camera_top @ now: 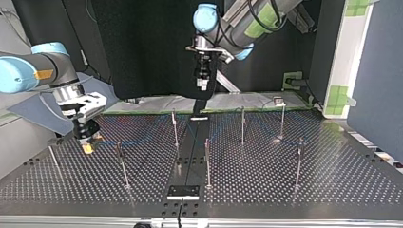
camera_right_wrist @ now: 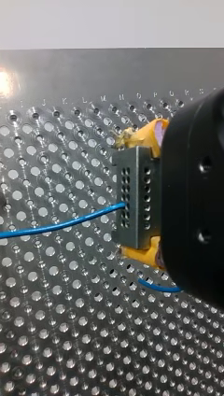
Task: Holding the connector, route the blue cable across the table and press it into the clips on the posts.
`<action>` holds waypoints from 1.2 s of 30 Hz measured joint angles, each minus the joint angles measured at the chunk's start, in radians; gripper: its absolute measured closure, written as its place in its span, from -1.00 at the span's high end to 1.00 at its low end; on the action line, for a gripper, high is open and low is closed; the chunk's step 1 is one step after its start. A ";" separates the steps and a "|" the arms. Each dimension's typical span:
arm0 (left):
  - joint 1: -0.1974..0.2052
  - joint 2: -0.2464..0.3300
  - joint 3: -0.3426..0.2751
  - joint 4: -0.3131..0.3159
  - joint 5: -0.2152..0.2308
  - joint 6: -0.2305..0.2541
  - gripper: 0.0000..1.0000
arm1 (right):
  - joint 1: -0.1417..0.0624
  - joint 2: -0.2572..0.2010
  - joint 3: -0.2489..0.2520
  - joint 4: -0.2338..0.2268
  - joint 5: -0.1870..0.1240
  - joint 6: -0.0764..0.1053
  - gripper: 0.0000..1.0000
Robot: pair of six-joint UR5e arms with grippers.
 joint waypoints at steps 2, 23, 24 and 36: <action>0.003 0.000 -0.016 0.016 0.000 0.000 0.98 | 0.000 0.000 0.000 0.000 0.000 0.000 -1.00; 0.020 -0.001 -0.203 0.203 -0.001 0.000 0.98 | 0.005 0.000 0.000 0.008 0.011 0.000 -1.00; 0.021 0.000 -0.213 0.213 -0.001 0.000 0.98 | 0.006 0.000 0.000 0.008 0.012 0.000 -1.00; 0.024 0.000 -0.233 0.233 0.001 0.000 0.98 | 0.008 0.001 0.000 0.009 0.012 0.000 -1.00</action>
